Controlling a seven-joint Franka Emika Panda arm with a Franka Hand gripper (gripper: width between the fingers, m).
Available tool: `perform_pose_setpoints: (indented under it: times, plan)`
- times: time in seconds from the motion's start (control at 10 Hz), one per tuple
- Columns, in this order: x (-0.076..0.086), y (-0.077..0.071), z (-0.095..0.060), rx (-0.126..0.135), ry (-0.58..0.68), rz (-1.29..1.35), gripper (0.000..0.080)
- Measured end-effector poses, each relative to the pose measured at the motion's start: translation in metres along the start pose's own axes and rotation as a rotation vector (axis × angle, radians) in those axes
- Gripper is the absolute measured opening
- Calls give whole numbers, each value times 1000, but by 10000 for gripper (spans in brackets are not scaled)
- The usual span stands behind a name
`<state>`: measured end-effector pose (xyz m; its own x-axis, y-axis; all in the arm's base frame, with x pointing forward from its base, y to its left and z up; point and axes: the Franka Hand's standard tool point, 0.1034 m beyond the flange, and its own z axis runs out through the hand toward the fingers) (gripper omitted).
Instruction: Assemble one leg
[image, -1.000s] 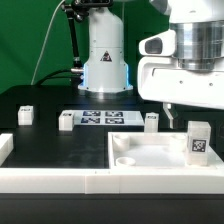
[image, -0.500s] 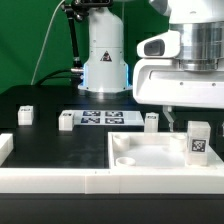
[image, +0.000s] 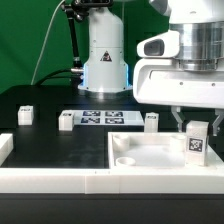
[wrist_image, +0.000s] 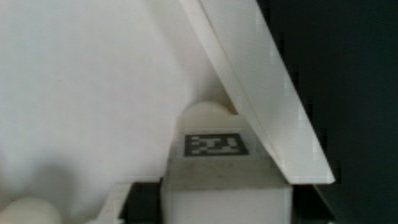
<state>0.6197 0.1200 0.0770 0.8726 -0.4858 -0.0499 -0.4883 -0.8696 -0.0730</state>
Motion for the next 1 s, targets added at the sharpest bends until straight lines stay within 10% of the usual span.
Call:
perform_pose_setpoints:
  times: [1.0]
  plan:
    - [1,0,0,157,-14,1028,292]
